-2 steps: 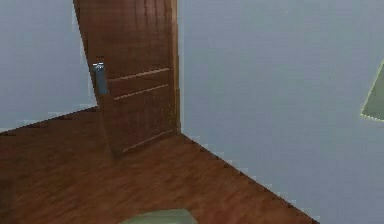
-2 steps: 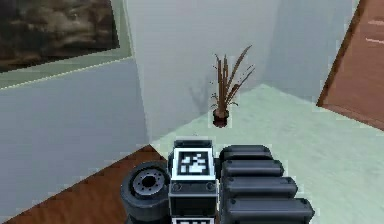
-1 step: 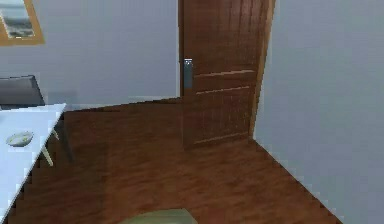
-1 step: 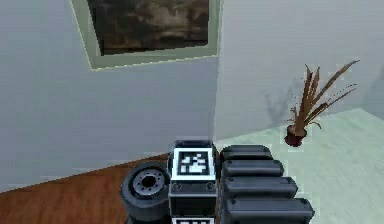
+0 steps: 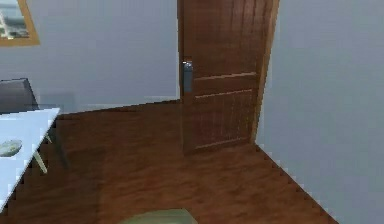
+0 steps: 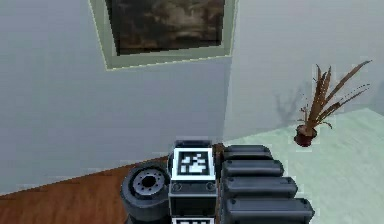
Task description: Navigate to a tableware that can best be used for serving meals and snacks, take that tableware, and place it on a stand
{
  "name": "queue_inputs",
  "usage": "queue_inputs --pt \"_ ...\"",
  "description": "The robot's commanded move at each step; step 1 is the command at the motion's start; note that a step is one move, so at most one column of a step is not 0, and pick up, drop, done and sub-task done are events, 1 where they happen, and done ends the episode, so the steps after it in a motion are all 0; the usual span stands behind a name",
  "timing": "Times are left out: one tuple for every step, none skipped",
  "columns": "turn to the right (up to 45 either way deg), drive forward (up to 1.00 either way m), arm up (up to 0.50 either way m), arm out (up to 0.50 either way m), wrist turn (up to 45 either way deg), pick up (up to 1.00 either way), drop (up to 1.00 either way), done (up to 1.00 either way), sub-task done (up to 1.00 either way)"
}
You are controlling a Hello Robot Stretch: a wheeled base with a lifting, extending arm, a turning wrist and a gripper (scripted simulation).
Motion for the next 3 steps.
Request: queue_inputs --pt "-12.0 0.0 0.0 0.0 0.0 0.0 0.0 0.0 0.0" --pt "0.0 0.05 0.0 0.0 0.0 0.0 0.0 0.0 0.0" --pt "0.0 1.0 0.0 0.0 0.0 0.0 0.0 0.0 0.0"
